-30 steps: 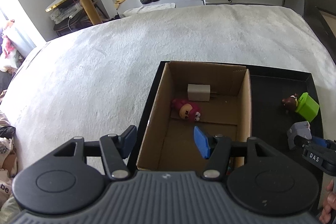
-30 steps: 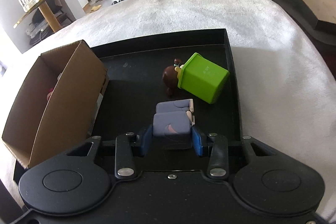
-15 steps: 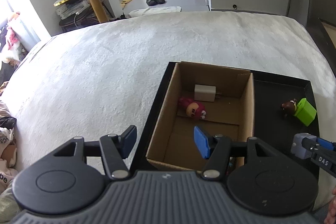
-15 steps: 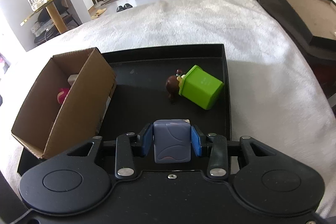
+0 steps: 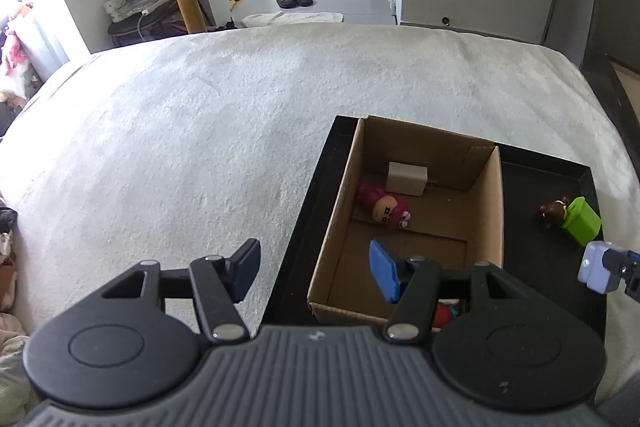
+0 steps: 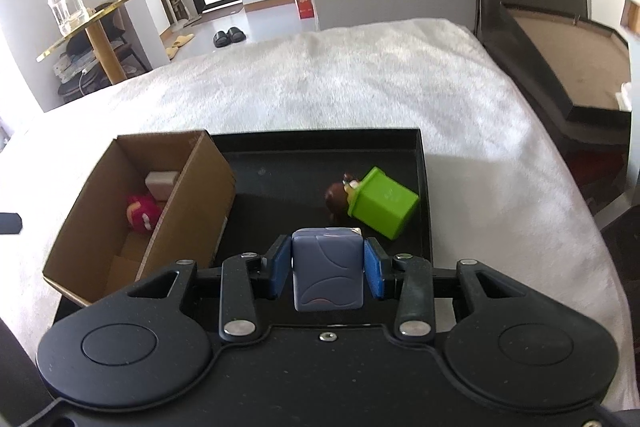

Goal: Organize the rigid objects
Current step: 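Carry the lavender block over the box while left tool grips box wall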

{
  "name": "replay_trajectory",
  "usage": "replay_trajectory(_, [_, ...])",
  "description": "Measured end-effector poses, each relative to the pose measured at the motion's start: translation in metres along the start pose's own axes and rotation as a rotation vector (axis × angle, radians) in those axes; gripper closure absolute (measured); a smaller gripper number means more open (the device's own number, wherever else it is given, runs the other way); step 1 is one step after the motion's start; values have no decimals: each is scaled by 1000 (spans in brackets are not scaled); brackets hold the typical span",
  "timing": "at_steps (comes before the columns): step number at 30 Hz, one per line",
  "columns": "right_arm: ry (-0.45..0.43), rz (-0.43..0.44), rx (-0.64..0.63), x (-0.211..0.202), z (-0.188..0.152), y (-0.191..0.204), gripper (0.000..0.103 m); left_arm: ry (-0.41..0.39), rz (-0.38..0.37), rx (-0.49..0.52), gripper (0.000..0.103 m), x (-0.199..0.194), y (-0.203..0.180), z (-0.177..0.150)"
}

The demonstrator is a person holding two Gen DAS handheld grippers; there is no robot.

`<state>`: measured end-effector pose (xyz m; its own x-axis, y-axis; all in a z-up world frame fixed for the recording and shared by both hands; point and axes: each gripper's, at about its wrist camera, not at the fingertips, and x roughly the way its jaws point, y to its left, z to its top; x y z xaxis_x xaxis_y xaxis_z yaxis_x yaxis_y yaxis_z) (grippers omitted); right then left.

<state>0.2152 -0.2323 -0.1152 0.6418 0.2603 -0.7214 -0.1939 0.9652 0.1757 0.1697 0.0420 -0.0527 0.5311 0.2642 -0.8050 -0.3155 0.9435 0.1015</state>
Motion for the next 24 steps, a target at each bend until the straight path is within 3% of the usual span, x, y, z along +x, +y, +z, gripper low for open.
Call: replay_trajectory(24, [-54, -31, -5, -13, 35, 63, 65, 23, -123, -73, 44, 32, 58, 1])
